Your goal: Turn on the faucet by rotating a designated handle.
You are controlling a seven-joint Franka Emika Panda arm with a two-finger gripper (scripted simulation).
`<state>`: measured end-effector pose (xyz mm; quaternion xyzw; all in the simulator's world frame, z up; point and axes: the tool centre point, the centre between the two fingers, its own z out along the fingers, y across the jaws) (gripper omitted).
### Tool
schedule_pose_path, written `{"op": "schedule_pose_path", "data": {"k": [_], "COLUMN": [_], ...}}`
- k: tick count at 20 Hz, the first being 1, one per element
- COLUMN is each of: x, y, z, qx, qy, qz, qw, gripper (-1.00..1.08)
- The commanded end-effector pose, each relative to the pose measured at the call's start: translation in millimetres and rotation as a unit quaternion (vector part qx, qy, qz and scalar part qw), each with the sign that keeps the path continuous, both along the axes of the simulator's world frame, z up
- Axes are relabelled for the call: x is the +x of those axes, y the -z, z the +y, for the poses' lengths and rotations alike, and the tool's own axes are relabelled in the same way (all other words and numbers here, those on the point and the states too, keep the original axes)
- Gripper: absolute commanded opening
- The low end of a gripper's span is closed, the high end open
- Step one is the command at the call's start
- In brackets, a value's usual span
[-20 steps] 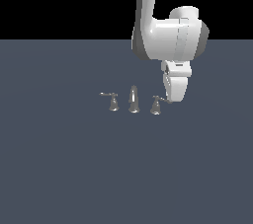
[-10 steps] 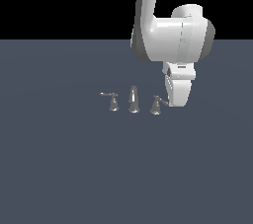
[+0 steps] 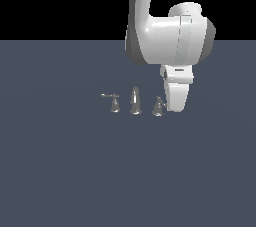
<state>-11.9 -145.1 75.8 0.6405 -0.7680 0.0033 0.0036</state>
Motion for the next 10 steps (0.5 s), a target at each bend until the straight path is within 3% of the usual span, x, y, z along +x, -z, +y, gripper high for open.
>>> {"op": "schedule_pose_path", "data": {"k": [1,2,10], "x": [2,-1,20], "y": [-1,0,-1], "z": [29,3,60], "qx": [0.005,0.000,0.004], "qy": [-0.018,0.000,-0.016], "qz": [-0.001,0.000,0.000], "qw": [0.9998,1.0000,0.9999], "gripper": [-1.00,-1.00,-1.00]}}
